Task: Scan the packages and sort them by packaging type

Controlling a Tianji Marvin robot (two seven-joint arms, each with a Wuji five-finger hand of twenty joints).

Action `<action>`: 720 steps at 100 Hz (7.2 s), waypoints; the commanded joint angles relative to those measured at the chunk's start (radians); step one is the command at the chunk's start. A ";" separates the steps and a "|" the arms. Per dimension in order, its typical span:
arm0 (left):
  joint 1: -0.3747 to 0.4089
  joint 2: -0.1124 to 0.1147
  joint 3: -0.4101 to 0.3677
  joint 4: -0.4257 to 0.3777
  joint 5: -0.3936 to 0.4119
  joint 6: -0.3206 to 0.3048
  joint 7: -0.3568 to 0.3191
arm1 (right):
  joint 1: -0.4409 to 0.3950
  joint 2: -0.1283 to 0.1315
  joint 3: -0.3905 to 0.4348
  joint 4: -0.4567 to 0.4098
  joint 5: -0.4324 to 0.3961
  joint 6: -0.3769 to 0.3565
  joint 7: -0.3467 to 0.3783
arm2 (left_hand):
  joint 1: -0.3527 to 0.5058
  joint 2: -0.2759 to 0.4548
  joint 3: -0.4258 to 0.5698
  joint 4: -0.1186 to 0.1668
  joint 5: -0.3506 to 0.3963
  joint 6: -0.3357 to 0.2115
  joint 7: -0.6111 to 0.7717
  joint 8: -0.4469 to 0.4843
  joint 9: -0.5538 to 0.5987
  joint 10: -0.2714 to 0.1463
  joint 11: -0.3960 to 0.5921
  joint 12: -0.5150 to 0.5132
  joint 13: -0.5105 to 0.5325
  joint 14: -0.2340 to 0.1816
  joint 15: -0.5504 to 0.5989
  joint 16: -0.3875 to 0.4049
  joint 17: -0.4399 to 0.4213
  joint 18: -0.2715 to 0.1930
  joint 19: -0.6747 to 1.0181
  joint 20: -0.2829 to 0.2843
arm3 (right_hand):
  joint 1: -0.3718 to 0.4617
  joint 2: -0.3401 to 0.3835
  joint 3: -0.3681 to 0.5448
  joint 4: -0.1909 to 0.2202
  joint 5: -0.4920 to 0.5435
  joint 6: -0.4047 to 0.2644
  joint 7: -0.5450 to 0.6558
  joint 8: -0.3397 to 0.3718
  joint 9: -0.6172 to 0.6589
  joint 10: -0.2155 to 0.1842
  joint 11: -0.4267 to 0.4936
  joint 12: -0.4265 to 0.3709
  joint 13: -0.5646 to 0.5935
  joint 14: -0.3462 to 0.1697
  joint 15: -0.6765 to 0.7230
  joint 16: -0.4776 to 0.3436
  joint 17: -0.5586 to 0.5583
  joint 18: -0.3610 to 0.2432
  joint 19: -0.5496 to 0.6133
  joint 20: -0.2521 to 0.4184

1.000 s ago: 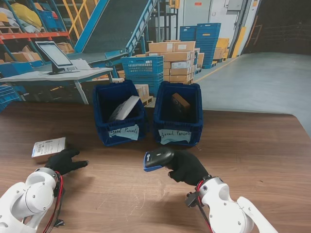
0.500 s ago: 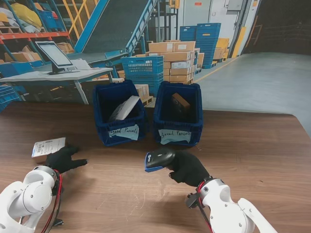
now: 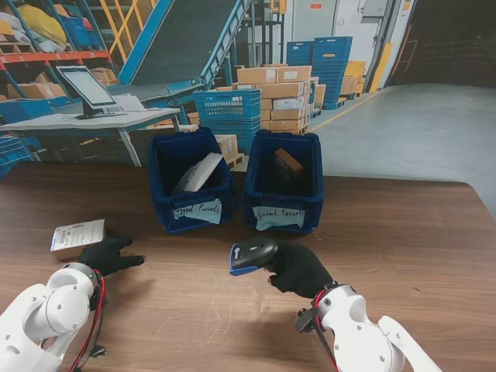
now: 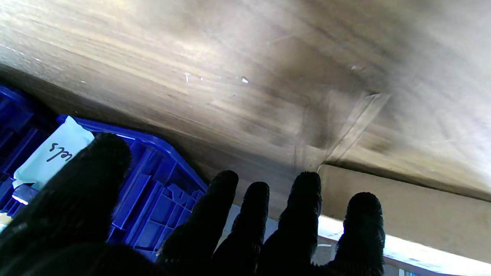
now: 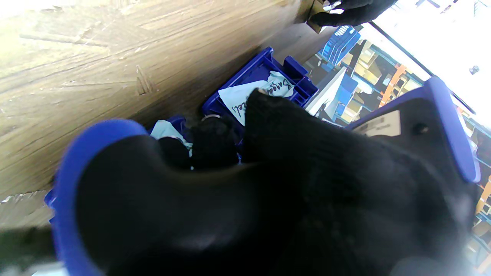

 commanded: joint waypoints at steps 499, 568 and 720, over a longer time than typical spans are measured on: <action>-0.162 0.020 -0.068 0.273 0.160 0.056 -0.013 | 0.127 -0.011 -0.103 0.066 0.037 -0.024 0.022 | -0.074 -0.047 -0.055 -0.052 -0.311 0.107 -0.089 -0.123 -0.174 0.055 -0.186 -0.050 -0.175 0.005 -0.072 -0.087 -0.044 -0.046 -0.158 -0.102 | 0.093 0.049 0.090 0.013 0.065 -0.041 0.025 0.020 0.013 0.021 -0.006 0.008 0.016 0.016 0.014 0.018 0.012 0.000 0.031 0.019; -0.208 0.029 0.008 0.348 0.112 0.120 -0.088 | 0.121 -0.008 -0.094 0.060 0.037 -0.022 0.034 | -0.046 -0.290 0.288 -0.032 -0.086 0.151 -0.031 -0.068 0.000 0.106 0.017 -0.021 0.006 0.050 0.042 0.004 0.001 0.024 -0.054 -0.086 | 0.094 0.049 0.088 0.012 0.065 -0.041 0.025 0.020 0.014 0.021 -0.005 0.007 0.015 0.017 0.013 0.018 0.012 0.000 0.031 0.019; -0.076 -0.018 -0.059 0.075 0.150 0.195 0.117 | 0.094 -0.009 -0.069 0.047 0.038 -0.024 0.023 | 0.442 -0.441 0.473 0.022 0.060 -0.221 1.107 0.506 0.578 -0.161 0.395 0.590 0.563 -0.052 0.620 0.692 0.299 0.190 0.664 0.328 | 0.094 0.053 0.085 0.013 0.065 -0.040 0.023 0.020 0.013 0.021 -0.005 0.007 0.015 0.017 0.013 0.018 0.014 0.000 0.031 0.020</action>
